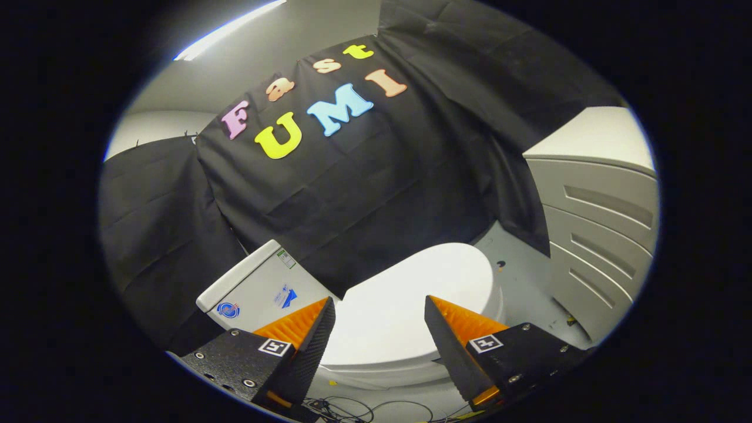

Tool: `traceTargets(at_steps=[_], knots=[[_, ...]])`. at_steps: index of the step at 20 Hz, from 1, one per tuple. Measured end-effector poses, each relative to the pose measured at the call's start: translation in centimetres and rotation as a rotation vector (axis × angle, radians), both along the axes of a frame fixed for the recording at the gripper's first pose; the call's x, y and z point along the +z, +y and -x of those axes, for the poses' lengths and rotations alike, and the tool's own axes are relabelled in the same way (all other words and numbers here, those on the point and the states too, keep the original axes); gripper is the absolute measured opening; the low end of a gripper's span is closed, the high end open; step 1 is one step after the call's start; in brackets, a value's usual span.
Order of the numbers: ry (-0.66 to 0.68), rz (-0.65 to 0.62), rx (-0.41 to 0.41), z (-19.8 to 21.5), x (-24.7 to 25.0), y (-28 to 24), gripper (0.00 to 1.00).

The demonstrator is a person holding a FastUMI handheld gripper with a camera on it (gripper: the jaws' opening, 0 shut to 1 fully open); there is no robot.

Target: Open the toilet lid.

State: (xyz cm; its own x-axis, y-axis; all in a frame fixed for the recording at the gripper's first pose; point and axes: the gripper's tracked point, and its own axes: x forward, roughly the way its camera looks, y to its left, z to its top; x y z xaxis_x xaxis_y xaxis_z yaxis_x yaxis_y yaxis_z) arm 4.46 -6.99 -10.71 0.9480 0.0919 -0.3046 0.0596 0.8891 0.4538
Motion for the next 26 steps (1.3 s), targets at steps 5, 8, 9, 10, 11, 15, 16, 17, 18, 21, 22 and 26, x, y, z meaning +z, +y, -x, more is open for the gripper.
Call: traceTargets(at_steps=[5,8,9,10,11,15,16,17,18,21,22,26], knots=[[0.108,-0.219,0.042,-0.5,-3.3,-0.9,0.93],[0.142,-0.242,0.019,0.0,-5.5,-2.4,0.91],[0.157,-0.24,0.0,0.0,-6.5,-3.1,0.91],[0.172,-0.25,-0.013,0.0,-7.3,-3.8,0.91],[0.191,-0.264,-0.028,-0.2,-8.2,-4.3,0.91],[0.286,-0.39,-0.084,-0.6,-11.5,-5.4,0.88],[0.305,-0.42,-0.099,-0.4,-12.3,-5.5,0.87],[0.324,-0.436,-0.111,-0.3,-13.0,-5.7,0.87],[0.338,-0.442,-0.114,0.0,-13.6,-5.8,0.87],[0.372,-0.447,-0.097,0.3,-14.8,-5.5,0.86],[0.384,-0.456,-0.092,0.4,-15.2,-5.5,0.85],[0.433,-0.566,-0.071,1.0,-16.4,-4.2,0.79]])
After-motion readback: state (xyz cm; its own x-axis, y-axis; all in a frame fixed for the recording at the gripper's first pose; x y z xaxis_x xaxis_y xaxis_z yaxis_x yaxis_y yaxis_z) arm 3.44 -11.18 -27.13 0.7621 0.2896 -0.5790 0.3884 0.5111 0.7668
